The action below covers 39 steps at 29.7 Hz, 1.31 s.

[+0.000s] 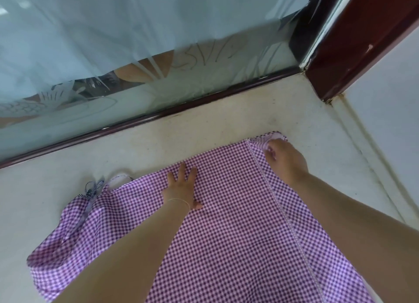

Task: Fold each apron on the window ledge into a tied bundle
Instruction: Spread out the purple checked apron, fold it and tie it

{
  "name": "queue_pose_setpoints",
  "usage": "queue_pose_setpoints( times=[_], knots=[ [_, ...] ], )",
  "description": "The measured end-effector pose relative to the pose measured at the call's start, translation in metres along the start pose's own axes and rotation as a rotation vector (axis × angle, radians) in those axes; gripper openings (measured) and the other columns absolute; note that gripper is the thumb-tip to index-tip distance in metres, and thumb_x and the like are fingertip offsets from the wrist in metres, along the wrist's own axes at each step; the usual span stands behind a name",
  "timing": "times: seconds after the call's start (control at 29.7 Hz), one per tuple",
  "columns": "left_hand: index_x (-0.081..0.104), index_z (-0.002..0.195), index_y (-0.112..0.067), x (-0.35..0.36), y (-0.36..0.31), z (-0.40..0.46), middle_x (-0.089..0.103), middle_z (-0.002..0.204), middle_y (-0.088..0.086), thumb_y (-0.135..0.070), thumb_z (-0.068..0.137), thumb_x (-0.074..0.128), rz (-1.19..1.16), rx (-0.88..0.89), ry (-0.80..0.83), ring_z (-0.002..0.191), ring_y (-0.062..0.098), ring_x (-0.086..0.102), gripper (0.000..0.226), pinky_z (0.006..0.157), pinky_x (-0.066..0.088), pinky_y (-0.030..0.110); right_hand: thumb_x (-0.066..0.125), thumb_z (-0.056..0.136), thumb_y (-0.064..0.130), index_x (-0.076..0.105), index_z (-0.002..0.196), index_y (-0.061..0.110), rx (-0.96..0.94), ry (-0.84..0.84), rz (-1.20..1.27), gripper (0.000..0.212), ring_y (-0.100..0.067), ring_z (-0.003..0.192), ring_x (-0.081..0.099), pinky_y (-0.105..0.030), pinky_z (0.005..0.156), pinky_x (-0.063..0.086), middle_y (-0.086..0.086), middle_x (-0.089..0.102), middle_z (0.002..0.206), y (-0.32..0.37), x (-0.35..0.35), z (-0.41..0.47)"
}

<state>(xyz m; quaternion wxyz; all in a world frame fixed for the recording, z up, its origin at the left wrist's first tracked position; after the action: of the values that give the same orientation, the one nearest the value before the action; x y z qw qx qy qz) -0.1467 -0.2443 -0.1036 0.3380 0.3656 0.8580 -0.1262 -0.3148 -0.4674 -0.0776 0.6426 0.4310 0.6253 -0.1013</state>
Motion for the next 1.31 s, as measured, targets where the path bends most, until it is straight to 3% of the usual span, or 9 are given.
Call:
queue_pose_setpoints(
  times=[0.13,0.24,0.37,0.67,0.87,1.01,1.11,1.21,1.31],
  knots=[
    [-0.014,0.149,-0.037,0.0,0.006,0.005,-0.023,0.158,-0.001,-0.05,0.072,0.075,0.013,-0.028,-0.006,0.145,0.04,-0.008,0.119,0.107,0.036,0.057,0.066,0.085,0.013,0.064,0.105,0.011,-0.266,0.106,-0.119,0.02,-0.022,0.088,0.065,-0.028,0.066,0.051,-0.005,0.067,0.101,-0.007,0.026,-0.013],
    [-0.014,0.149,-0.037,0.001,0.005,0.006,-0.022,0.158,-0.001,-0.05,0.072,0.075,0.027,-0.02,-0.006,0.145,0.04,-0.007,0.119,0.106,0.037,0.057,0.052,0.096,0.03,0.057,0.103,0.015,0.122,0.064,0.042,0.018,-0.019,0.087,0.061,-0.032,0.071,0.049,-0.004,0.062,0.096,-0.014,0.02,0.005],
    [-0.013,0.149,-0.037,0.0,0.008,0.004,-0.02,0.158,-0.002,-0.051,0.073,0.074,0.021,0.006,-0.022,0.145,0.039,-0.005,0.116,0.106,0.037,0.056,0.067,0.084,0.046,0.031,0.143,0.013,0.73,0.027,0.21,0.076,-0.033,0.132,0.036,-0.051,0.105,0.036,-0.013,0.036,0.145,-0.033,0.01,0.028],
    [0.037,0.129,-0.011,-0.024,0.082,0.027,0.036,0.131,0.015,-0.036,0.086,0.067,-0.403,-0.373,-0.218,0.101,0.034,0.058,0.058,0.081,0.051,0.043,0.044,0.099,0.031,0.052,0.109,0.012,0.547,0.196,-0.101,0.023,-0.022,0.078,0.053,-0.034,0.073,0.044,-0.007,0.063,0.104,-0.03,0.01,0.044],
    [0.054,0.082,-0.007,-0.026,0.084,0.034,0.061,0.09,0.011,-0.056,0.087,0.057,-0.282,-0.419,-0.052,0.073,0.024,0.059,0.049,0.073,0.051,0.038,0.069,0.084,0.001,0.059,0.118,-0.001,1.069,0.141,0.964,0.035,-0.02,0.075,0.071,-0.031,0.062,0.061,-0.014,0.067,0.098,-0.033,-0.008,0.054],
    [0.05,0.075,-0.011,-0.055,0.061,0.037,0.055,0.067,0.006,-0.052,0.087,0.06,-0.42,-0.368,-0.325,0.059,0.019,0.047,0.044,0.062,0.043,0.035,0.058,0.094,0.005,0.05,0.13,-0.002,0.994,-0.04,1.095,0.038,-0.016,0.081,0.07,-0.026,0.074,0.059,-0.013,0.068,0.108,-0.048,-0.017,0.067],
    [0.051,0.083,-0.012,-0.099,0.023,0.06,0.065,0.086,0.012,-0.049,0.085,0.065,-0.571,-0.274,-0.448,0.069,0.023,0.053,0.04,0.066,0.041,0.034,0.062,0.091,0.009,0.054,0.127,0.004,0.849,-0.281,0.964,0.036,-0.02,0.101,0.067,-0.036,0.093,0.054,-0.007,0.066,0.105,-0.06,-0.04,0.089],
    [0.052,0.1,-0.021,-0.128,-0.014,0.072,0.059,0.123,0.005,-0.035,0.08,0.074,-0.921,0.021,-0.391,0.102,0.019,0.056,0.033,0.094,0.046,0.034,0.071,0.083,0.011,0.016,0.152,0.018,0.718,-0.378,0.884,0.089,-0.021,0.139,0.034,-0.042,0.112,0.034,-0.004,0.02,0.158,-0.053,-0.048,0.1],
    [0.049,0.116,-0.028,-0.114,-0.012,0.047,0.039,0.143,-0.003,-0.029,0.087,0.068,-0.899,0.126,-0.565,0.108,0.014,0.055,0.035,0.101,0.046,0.035,0.067,0.086,0.01,0.008,0.153,0.018,0.477,-0.149,0.7,0.09,-0.023,0.137,0.035,-0.028,0.108,0.033,-0.004,0.004,0.16,0.021,-0.013,0.078]
  ],
)
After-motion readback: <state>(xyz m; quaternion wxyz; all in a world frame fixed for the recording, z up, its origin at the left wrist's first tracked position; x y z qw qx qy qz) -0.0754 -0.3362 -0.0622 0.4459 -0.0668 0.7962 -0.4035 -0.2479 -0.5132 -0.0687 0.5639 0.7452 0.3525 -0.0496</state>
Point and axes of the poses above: each hand's wrist, its own z-axis towards the middle knuckle, its own x-axis out of the palm, y = z × x, the point moved 1 cm from there along z, towards the middle knuckle
